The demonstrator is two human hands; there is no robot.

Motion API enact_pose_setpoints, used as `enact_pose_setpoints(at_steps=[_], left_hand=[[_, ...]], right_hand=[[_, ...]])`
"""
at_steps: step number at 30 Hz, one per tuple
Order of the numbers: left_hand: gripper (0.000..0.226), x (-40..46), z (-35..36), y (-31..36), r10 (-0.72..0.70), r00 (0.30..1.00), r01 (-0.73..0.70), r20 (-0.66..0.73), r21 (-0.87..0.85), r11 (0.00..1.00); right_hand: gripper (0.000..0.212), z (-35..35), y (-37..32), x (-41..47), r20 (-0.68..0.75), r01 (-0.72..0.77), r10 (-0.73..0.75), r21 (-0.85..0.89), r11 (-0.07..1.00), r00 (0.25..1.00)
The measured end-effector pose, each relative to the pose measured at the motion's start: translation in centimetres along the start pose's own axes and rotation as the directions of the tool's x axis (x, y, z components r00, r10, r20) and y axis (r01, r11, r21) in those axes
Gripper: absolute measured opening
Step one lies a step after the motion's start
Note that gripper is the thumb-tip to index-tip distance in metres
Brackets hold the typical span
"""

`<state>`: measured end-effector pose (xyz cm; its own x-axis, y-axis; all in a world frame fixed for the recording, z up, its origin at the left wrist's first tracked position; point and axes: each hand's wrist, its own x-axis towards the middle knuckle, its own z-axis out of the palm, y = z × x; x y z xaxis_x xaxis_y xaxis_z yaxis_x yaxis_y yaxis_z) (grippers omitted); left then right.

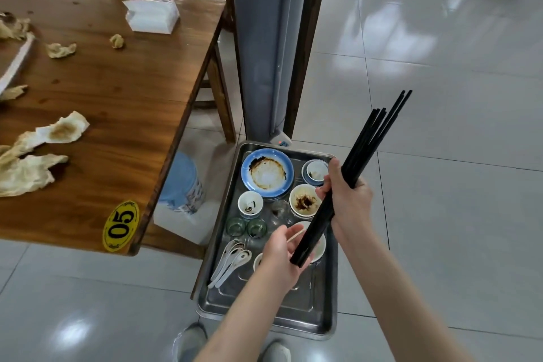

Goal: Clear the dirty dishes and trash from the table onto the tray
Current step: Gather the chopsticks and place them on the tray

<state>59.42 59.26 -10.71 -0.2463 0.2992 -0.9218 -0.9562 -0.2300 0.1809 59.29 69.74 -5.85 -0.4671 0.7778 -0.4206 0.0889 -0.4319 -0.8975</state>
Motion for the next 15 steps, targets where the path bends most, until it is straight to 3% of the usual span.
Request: enact_pose_setpoints(at_steps=[5, 10, 15], left_hand=[[0.031, 0.1, -0.1, -0.2, -0.008, 1.000, 0.008, 0.030, 0.004, 1.000], [0.026, -0.2, -0.1, -0.1, -0.007, 0.998, 0.008, 0.058, -0.009, 1.000], [0.026, -0.3, -0.3, -0.1, -0.005, 0.997, 0.004, 0.073, 0.010, 1.000]], right_hand=[[0.027, 0.3, -0.6, -0.6, -0.008, 0.009, -0.009, 0.021, 1.000, 1.000], [0.011, 0.5, -1.0, -1.0, -0.026, 0.057, -0.058, -0.036, 0.998, 0.998], [0.016, 0.5, -1.8, -1.2, 0.022, -0.011, 0.010, 0.036, 0.999, 1.000]])
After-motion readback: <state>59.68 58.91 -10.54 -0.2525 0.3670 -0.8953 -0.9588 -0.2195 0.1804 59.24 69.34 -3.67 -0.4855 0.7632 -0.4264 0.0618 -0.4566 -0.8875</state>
